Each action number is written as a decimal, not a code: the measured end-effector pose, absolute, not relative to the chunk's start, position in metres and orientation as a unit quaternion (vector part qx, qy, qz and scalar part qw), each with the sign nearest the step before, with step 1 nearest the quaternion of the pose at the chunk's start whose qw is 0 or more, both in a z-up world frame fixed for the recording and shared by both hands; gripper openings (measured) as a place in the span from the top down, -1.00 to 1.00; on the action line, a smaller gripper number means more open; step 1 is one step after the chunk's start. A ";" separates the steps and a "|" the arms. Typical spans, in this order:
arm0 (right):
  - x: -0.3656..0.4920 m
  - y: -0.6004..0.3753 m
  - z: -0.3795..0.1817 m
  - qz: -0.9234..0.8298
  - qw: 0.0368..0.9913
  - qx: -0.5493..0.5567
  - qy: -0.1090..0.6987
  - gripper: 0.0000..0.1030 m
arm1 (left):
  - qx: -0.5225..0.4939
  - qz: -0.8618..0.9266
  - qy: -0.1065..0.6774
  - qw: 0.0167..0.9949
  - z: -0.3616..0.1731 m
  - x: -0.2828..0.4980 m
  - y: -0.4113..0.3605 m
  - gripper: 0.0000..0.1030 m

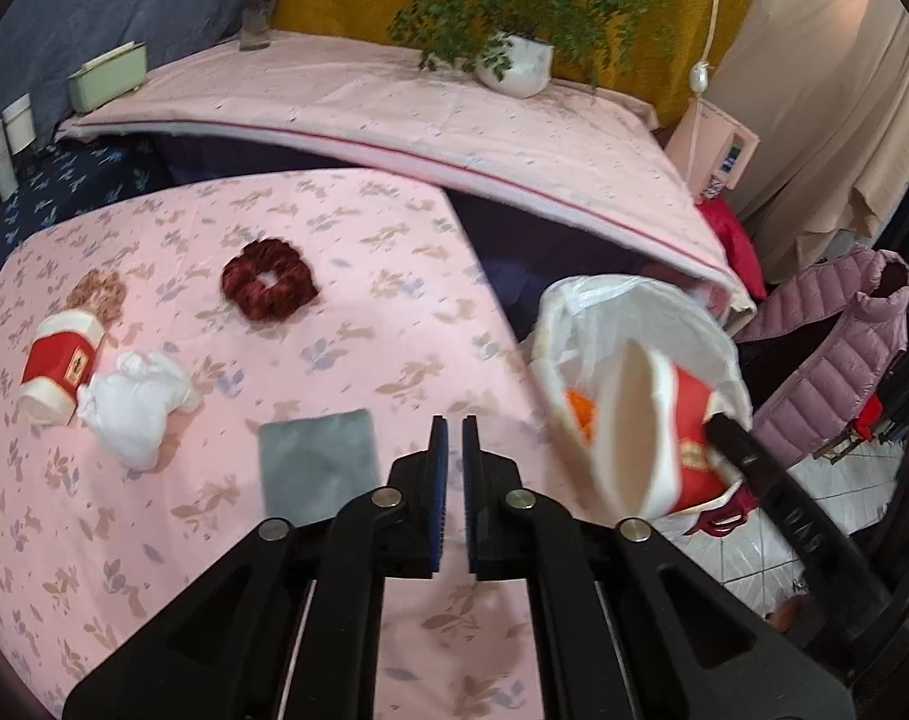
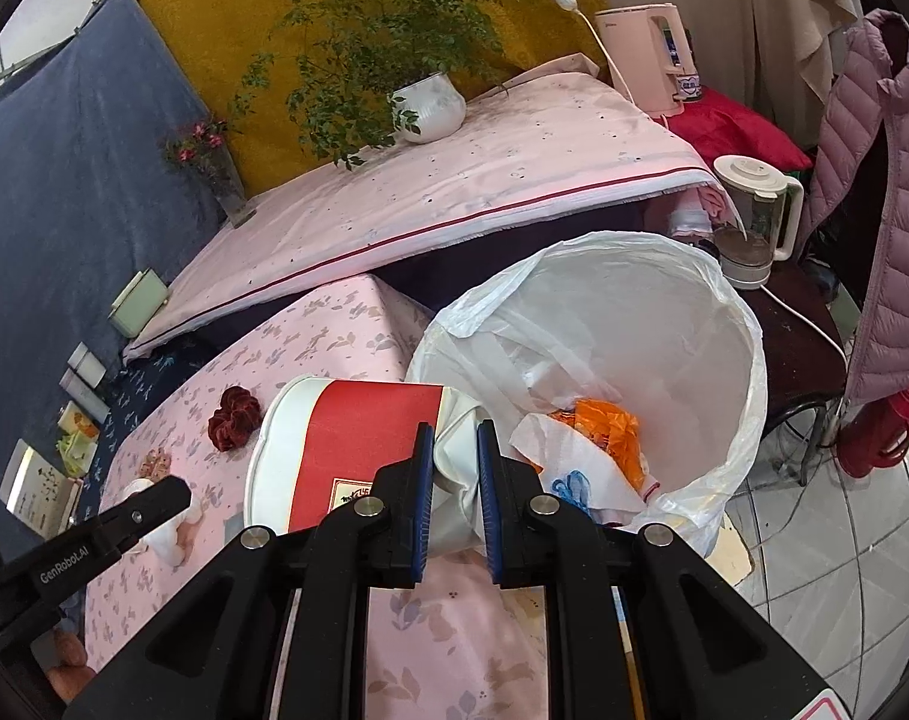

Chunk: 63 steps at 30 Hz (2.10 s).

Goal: Collect trash

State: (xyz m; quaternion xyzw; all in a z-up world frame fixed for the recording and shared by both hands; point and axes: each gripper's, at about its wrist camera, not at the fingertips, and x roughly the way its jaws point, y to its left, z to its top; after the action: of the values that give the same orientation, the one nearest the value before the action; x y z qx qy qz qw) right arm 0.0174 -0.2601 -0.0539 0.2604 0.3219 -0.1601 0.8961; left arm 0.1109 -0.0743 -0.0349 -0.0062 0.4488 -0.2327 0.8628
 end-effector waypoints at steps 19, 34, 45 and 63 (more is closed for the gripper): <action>0.026 -0.242 -0.073 -0.138 0.891 0.258 0.348 0.73 | 0.018 -0.160 0.520 0.839 -0.126 0.121 -0.044 -0.36; 0.024 -0.249 -0.072 -0.147 0.890 0.259 0.346 0.73 | 0.024 -0.206 0.501 0.840 -0.110 0.112 -0.072 0.76; 0.015 -0.283 -0.064 -0.192 0.887 0.263 0.328 0.73 | 0.021 -0.295 0.457 0.839 -0.052 0.098 -0.124 0.76; 0.004 -0.351 -0.070 -0.305 0.855 0.243 0.343 0.73 | 0.041 -0.383 0.468 0.796 -0.051 0.104 -0.227 0.55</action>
State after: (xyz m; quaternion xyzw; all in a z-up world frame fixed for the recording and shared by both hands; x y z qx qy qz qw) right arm 0.0043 -0.3515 -0.0704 0.2434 0.3429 -0.3046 0.8546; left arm 0.1035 -0.2271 -0.0508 0.0411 0.4676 -0.3832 0.7955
